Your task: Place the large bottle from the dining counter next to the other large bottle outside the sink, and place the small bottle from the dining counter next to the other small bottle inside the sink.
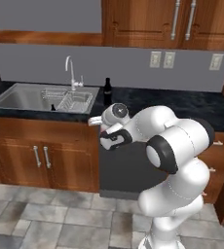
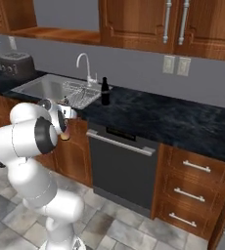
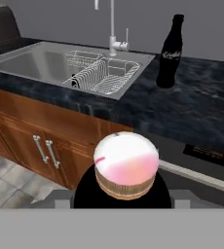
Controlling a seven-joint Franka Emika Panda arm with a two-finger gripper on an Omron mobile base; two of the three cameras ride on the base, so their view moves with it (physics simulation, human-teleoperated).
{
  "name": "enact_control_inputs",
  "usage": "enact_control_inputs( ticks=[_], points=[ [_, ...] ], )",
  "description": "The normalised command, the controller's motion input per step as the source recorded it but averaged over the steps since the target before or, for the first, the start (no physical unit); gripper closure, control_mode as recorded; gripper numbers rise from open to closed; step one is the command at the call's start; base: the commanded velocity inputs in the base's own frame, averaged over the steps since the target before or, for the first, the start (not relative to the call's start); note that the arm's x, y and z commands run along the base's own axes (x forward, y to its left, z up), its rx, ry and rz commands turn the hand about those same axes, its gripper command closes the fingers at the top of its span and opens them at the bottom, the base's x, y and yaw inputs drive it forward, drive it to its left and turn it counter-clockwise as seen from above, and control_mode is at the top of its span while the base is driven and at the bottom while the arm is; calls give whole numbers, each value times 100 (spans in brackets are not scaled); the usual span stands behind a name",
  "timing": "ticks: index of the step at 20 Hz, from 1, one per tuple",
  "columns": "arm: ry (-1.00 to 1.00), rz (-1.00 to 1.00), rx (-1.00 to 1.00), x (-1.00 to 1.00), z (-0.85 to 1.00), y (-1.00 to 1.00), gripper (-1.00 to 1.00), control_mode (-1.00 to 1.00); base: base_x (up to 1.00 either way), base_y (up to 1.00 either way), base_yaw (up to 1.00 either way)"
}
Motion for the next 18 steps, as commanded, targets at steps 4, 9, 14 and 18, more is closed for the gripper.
enact_control_inputs(
  ticks=[4,9,14,18],
  points=[
    [0,0,0,0,0,0,100,100,52,43,-24],
    [0,0,0,0,0,0,100,100,46,42,-23],
    [0,0,0,0,0,0,100,100,57,25,-22],
    [0,0,0,0,0,0,100,100,56,23,-23]
  ],
)
